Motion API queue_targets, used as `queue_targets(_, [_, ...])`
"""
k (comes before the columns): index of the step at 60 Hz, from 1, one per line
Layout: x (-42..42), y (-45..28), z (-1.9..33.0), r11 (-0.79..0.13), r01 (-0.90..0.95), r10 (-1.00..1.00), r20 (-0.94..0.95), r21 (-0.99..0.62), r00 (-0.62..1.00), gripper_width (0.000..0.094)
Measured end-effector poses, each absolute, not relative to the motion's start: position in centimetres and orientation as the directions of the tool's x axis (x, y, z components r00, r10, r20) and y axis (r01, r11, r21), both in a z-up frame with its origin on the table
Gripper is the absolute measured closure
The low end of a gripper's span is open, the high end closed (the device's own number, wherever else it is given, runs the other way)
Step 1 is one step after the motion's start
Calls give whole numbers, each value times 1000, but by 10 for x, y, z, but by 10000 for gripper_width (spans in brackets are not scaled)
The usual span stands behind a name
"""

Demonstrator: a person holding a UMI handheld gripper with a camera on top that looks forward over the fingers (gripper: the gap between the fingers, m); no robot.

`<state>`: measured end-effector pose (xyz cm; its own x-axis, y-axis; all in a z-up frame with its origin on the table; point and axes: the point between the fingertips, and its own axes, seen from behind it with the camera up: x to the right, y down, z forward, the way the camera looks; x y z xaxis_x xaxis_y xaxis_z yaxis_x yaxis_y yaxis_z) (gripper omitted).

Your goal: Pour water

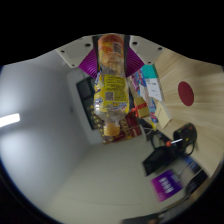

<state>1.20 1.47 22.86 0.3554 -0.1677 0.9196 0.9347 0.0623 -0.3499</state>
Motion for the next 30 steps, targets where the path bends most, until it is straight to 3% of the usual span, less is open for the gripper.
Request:
queue_targets(10, [-88,65,223,67,987,-159,979,143,-131,582])
queue_targets(20, [-138,100,205,35,832,-189,821,554,-539,578])
queue_targets(30, [-161,112,201,28,713,-205,702,701,-682,572])
